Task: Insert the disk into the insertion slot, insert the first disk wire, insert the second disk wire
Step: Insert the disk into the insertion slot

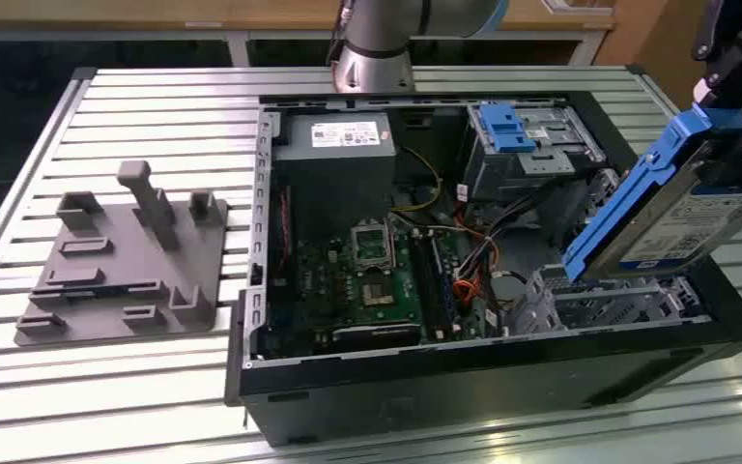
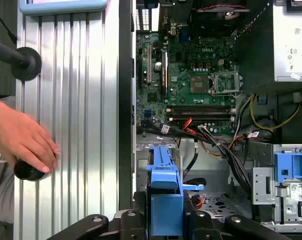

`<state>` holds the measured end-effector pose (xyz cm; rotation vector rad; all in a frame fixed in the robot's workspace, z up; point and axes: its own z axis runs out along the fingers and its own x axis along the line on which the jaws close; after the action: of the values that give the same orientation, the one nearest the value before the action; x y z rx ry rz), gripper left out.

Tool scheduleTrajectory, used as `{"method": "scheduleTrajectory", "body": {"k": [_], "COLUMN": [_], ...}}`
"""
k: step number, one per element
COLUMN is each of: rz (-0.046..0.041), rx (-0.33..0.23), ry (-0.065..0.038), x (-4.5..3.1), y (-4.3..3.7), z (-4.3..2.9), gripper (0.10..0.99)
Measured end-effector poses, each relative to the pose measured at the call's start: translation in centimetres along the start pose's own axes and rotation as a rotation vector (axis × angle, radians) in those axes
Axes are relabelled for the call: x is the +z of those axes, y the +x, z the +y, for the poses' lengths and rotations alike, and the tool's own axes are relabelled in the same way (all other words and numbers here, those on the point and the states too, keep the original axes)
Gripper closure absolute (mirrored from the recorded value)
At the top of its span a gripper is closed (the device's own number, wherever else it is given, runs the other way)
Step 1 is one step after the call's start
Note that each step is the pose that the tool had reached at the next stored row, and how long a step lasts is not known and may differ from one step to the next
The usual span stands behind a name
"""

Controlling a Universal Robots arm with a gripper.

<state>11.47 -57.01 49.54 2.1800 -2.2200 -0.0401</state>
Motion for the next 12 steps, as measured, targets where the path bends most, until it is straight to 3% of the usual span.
{"method": "scheduleTrajectory", "body": {"k": [12], "rz": [0.0], "rx": [0.0], "ry": [0.0], "x": [0.0], "y": [0.0], "z": [0.0], "gripper": [0.722]}}
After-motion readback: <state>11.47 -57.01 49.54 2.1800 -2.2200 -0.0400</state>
